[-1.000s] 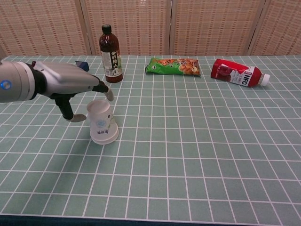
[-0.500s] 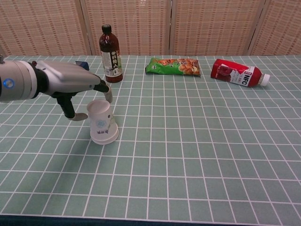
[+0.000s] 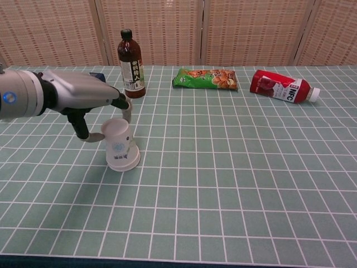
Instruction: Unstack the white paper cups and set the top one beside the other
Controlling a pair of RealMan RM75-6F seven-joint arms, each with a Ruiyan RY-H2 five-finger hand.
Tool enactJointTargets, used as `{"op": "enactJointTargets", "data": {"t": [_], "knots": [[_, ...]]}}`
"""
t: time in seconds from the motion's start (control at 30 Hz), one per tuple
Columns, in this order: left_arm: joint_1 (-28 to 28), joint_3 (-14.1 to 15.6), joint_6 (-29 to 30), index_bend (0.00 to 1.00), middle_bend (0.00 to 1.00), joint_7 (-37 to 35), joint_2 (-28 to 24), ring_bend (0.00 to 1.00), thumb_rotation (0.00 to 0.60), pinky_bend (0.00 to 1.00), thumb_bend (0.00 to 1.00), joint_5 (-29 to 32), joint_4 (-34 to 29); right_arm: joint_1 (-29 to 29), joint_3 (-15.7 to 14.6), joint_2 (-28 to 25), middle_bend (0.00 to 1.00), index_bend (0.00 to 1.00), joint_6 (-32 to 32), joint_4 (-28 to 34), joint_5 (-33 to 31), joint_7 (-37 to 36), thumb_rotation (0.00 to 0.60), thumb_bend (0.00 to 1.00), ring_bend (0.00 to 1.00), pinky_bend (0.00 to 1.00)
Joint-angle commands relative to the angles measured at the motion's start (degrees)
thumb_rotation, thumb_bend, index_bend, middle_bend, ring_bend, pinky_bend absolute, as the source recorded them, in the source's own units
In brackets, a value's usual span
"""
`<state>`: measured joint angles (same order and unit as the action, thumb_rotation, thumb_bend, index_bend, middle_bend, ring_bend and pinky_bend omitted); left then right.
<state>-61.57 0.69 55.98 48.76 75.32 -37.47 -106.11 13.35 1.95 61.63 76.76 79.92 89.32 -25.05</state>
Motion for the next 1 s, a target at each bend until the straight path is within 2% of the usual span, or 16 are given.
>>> {"op": "enactJointTargets", "data": {"t": [0.03, 0.43, 1.0], "knots": [[-0.09, 0.01, 0.16, 0.33, 0.10, -0.06, -0.07, 0.08, 0.600, 0.17, 0.41, -0.03, -0.13, 0.02, 0.01, -0.01, 0.00, 0.00, -0.07, -0.02, -0.05, 0.02, 0.600, 0.25, 0.00, 0.00], [-1.14, -0.60, 1.92, 0.35, 0.10, 0.87, -1.85, 0.08, 0.600, 0.17, 0.41, 0.71, -2.58, 0.12, 0.00, -0.10, 0.00, 0.00, -0.45, 0.20, -0.24, -0.05, 0.600, 0.25, 0.00, 0.00], [-3.60, -1.14, 10.69, 0.36, 0.10, 9.01, -8.30, 0.08, 0.600, 0.17, 0.41, 5.24, -13.62, 0.67, 0.16, 0.41, 0.00, 0.00, -1.65, -0.44, -0.79, 0.27, 0.600, 0.25, 0.00, 0.00]]}}
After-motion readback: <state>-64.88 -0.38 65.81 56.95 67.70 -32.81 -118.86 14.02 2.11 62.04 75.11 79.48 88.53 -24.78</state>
